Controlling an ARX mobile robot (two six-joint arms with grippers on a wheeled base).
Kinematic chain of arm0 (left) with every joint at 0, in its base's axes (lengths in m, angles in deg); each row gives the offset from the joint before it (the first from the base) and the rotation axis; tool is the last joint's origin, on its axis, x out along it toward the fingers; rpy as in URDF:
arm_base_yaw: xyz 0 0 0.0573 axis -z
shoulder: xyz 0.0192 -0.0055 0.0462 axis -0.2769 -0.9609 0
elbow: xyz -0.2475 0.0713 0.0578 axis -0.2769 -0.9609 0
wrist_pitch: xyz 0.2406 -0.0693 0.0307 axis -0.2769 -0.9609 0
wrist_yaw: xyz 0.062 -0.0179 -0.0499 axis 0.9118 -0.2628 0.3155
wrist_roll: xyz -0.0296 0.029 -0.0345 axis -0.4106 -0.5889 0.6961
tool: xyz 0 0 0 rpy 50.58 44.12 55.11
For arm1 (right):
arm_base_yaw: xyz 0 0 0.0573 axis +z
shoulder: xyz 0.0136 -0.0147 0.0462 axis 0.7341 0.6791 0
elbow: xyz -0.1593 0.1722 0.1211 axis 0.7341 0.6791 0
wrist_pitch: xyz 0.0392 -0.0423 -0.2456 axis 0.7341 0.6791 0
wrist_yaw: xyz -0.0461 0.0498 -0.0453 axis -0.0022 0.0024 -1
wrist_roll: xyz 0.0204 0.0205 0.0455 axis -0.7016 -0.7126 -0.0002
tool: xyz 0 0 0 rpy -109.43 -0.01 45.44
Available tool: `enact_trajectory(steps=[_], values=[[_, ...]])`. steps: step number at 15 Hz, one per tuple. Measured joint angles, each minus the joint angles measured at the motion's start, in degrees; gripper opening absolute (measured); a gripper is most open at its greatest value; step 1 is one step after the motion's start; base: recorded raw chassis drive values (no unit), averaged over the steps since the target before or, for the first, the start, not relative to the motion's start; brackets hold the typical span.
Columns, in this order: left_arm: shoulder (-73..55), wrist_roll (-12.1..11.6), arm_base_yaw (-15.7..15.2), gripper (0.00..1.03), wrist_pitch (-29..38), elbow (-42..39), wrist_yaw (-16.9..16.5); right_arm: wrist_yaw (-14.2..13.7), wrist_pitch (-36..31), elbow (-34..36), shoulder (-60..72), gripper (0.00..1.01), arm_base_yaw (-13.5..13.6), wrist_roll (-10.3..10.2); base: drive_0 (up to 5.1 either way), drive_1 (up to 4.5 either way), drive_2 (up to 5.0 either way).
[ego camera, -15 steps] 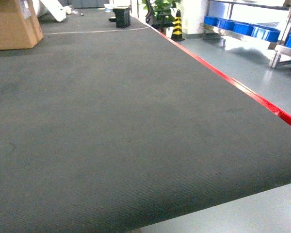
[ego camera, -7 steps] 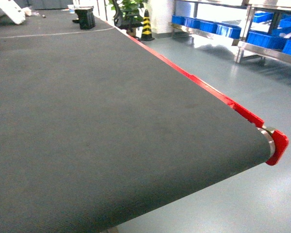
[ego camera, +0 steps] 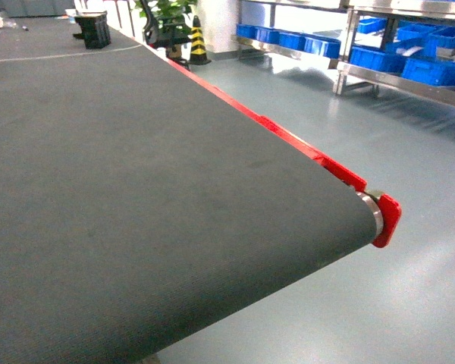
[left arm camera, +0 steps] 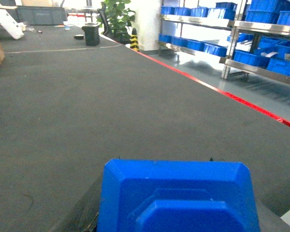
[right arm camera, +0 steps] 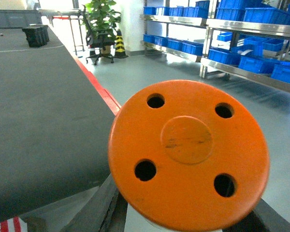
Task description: Sort blue parts and orange caps into right shelf containers
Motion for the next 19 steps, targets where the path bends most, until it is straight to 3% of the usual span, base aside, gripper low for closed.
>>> enact_trajectory(steps=[19], values=[[0.0,0.0,0.0,0.42,0.0,0.0,0.0,0.0,0.0,0.0,0.0,0.44,0.0,0.0,-1.6,-1.6,-1.6]])
